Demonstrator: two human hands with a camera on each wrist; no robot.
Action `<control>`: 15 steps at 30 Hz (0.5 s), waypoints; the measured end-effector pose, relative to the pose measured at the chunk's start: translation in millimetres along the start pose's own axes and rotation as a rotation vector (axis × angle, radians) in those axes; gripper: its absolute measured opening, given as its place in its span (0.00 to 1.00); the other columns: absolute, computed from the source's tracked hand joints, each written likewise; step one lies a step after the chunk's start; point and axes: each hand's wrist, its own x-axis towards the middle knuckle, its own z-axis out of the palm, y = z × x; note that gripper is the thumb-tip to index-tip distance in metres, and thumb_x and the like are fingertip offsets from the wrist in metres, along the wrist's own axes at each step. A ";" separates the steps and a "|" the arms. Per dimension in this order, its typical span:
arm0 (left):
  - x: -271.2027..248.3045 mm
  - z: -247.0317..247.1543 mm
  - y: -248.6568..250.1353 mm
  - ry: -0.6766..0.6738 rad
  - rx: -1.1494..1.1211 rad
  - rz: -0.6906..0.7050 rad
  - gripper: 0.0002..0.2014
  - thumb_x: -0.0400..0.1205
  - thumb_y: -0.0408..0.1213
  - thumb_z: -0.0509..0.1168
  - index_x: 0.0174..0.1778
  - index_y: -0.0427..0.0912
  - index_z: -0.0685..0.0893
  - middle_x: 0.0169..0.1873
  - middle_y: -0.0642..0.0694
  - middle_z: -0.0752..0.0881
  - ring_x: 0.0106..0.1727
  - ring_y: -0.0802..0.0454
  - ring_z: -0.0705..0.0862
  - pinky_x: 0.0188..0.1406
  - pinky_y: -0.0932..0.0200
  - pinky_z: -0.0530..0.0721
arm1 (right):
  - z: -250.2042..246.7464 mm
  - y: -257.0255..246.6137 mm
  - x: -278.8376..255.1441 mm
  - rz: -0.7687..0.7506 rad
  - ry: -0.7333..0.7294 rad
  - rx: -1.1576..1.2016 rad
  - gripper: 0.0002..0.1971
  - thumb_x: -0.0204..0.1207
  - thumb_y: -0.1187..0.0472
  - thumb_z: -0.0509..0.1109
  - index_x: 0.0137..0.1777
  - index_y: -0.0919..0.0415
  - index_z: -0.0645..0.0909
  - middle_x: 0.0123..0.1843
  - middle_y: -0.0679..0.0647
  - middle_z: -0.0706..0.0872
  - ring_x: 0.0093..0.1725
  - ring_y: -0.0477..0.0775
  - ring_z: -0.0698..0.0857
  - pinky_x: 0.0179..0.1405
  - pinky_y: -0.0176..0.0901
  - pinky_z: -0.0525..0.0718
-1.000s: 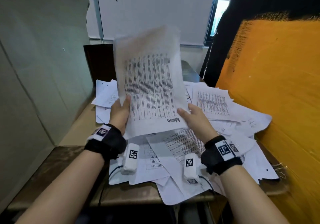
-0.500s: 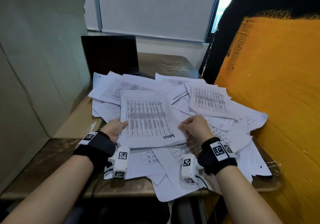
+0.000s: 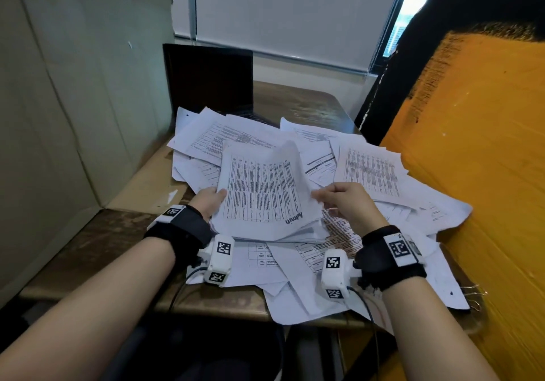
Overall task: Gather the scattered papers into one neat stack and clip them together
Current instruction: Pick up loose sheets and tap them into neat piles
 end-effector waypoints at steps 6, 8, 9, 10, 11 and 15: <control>-12.8 -1.4 9.2 0.014 0.132 0.014 0.16 0.89 0.41 0.49 0.51 0.32 0.75 0.41 0.32 0.79 0.37 0.41 0.76 0.40 0.58 0.65 | 6.8 5.8 12.9 0.356 -0.105 0.317 0.09 0.82 0.77 0.58 0.52 0.68 0.78 0.41 0.62 0.82 0.34 0.56 0.80 0.25 0.45 0.89; -12.6 -1.6 9.3 0.014 0.132 0.003 0.14 0.89 0.41 0.49 0.49 0.34 0.73 0.37 0.36 0.76 0.32 0.45 0.71 0.37 0.57 0.64 | 10.1 9.0 15.8 0.375 -0.105 0.298 0.08 0.83 0.72 0.58 0.52 0.67 0.79 0.40 0.60 0.81 0.34 0.57 0.80 0.24 0.47 0.89; -12.5 -2.0 8.9 0.007 0.124 0.001 0.14 0.89 0.41 0.49 0.49 0.34 0.74 0.37 0.36 0.77 0.32 0.45 0.71 0.37 0.57 0.64 | 11.4 9.1 15.9 0.388 -0.099 0.337 0.08 0.85 0.67 0.58 0.52 0.67 0.79 0.39 0.60 0.81 0.33 0.57 0.82 0.22 0.46 0.88; -11.2 -2.1 7.9 0.003 0.104 0.007 0.14 0.89 0.41 0.49 0.49 0.34 0.74 0.38 0.35 0.78 0.34 0.45 0.73 0.37 0.56 0.66 | 12.0 8.7 16.5 0.404 -0.089 0.385 0.09 0.87 0.63 0.57 0.51 0.66 0.78 0.36 0.59 0.82 0.31 0.56 0.82 0.20 0.43 0.86; -9.9 -2.1 6.7 0.000 0.089 0.003 0.15 0.89 0.42 0.50 0.50 0.35 0.75 0.40 0.34 0.80 0.36 0.45 0.75 0.38 0.56 0.68 | 12.0 8.2 17.2 0.419 -0.077 0.429 0.13 0.88 0.58 0.56 0.48 0.66 0.77 0.32 0.58 0.83 0.28 0.56 0.83 0.18 0.42 0.85; -10.9 -0.4 8.7 0.015 0.094 -0.011 0.15 0.89 0.41 0.50 0.40 0.37 0.73 0.27 0.42 0.71 0.27 0.47 0.68 0.27 0.55 0.63 | 12.8 9.0 20.9 0.465 -0.129 0.576 0.10 0.87 0.62 0.59 0.54 0.66 0.80 0.34 0.60 0.91 0.30 0.57 0.91 0.26 0.55 0.89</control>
